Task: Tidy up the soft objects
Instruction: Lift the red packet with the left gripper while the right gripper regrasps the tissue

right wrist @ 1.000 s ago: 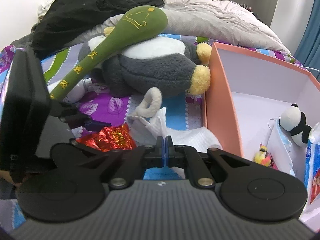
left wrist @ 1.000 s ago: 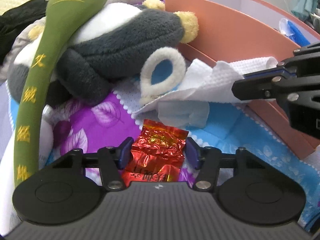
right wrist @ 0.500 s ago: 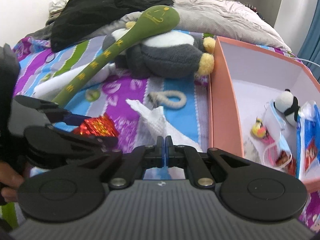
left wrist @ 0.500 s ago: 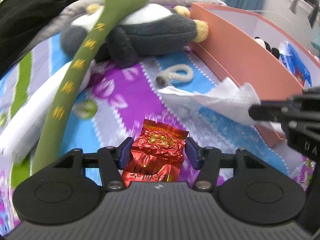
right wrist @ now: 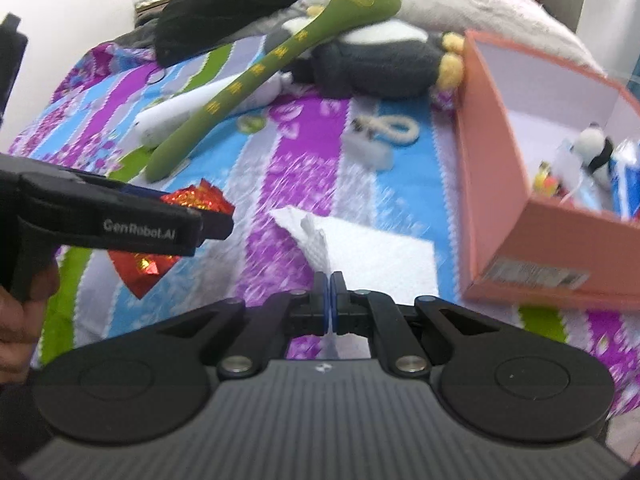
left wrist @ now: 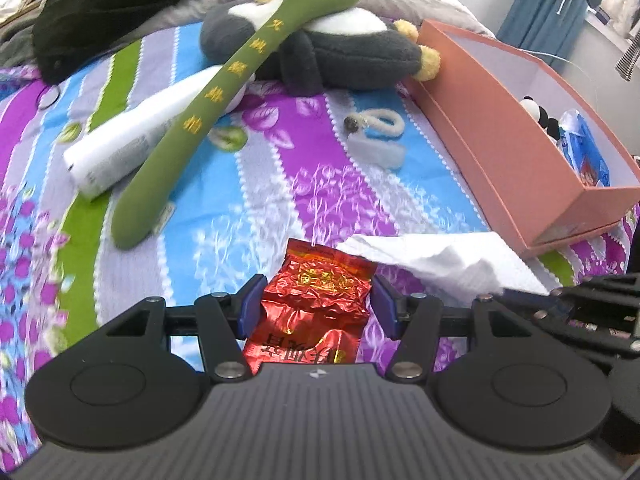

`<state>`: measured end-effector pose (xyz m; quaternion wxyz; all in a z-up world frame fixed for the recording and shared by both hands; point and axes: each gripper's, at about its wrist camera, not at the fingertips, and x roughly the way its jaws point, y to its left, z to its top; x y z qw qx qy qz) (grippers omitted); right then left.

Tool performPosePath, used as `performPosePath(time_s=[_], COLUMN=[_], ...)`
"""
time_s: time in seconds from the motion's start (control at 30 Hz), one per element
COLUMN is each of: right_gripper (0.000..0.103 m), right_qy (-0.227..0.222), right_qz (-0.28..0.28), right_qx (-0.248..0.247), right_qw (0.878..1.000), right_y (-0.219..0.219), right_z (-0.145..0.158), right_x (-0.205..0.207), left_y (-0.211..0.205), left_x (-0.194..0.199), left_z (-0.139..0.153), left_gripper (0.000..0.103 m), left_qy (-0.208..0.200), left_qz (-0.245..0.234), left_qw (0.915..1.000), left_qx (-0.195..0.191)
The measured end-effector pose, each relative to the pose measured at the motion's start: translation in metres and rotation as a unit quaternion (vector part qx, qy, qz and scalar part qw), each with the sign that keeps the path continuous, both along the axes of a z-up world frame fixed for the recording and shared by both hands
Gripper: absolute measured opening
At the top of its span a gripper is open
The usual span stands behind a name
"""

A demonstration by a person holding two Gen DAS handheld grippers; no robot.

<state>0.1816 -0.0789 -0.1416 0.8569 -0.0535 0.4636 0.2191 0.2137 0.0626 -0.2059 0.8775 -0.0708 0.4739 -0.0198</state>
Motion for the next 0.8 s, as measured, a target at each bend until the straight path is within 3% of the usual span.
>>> performPosePath(time_s=[0.13,0.2,0.27,0.4,0.63,0.8], right_gripper=[0.012,0.046,0.055,0.063,0.063,0.063], right_qy=[0.022,0.024,0.015,0.003,0.005,-0.012], right_qz=[0.011,0.013,0.017,0.017,0.043,0.065], right_qx=[0.018,0.027,0.035,0.032,-0.006,-0.031], right_qw=[1.0,0.999,0.999,0.999,0.999,0.997], right_y=[0.002,0.001,0.0,0.001,0.011,0.02], right_z=[-0.008,-0.01,-0.01,-0.017,-0.05,-0.055], right_x=[0.0,0.002,0.002,0.011,0.026,0.023], left_y=[0.001,0.003,0.004,0.007,0.006,0.005], left_x=[-0.007,-0.007,-0.006,-0.002,0.004,0.006], left_z=[-0.002,-0.003,-0.002,-0.002,-0.004,-0.004], left_gripper=[0.063,0.063,0.063,0.063,0.063,0.063], left_qy=[0.011,0.013,0.015,0.019,0.022,0.023], left_qz=[0.012,0.016,0.021,0.03,0.035,0.039], left_qw=[0.9999,0.9998,0.9997,0.9994,0.9991,0.999], left_qx=[0.002,0.002,0.004,0.002,0.006,0.003])
